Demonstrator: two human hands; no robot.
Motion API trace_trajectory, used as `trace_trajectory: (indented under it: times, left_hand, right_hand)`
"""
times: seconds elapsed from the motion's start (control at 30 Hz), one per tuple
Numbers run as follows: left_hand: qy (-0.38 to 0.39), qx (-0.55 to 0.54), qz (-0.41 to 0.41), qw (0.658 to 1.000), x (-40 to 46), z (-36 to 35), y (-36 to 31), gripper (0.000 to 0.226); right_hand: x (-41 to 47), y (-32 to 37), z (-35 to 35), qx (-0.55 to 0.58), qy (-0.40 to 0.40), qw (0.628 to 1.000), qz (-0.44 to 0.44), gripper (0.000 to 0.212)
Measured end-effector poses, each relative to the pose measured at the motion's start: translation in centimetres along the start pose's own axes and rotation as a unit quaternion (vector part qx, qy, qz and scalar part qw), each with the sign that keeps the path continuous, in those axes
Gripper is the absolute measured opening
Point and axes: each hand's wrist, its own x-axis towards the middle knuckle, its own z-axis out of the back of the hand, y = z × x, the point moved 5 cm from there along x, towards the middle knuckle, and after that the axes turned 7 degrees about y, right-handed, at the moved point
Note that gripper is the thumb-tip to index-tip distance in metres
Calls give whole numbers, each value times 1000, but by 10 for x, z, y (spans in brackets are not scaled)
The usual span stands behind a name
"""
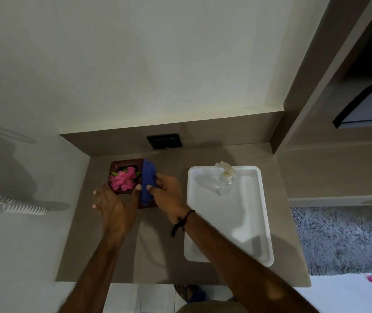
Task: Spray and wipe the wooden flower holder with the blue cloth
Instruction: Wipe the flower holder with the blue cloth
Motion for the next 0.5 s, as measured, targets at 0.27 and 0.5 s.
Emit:
trace_trajectory:
  times: [0.27, 0.5]
  left_hand:
    - [2, 9, -9, 1000, -2, -1, 1, 103]
    - [-3, -7, 0, 1000, -3, -1, -2, 100]
  right_hand:
    - [18, -53, -9, -253, 3, 967, -31, 21]
    - [56, -39, -3, -439, 30, 897, -39, 30]
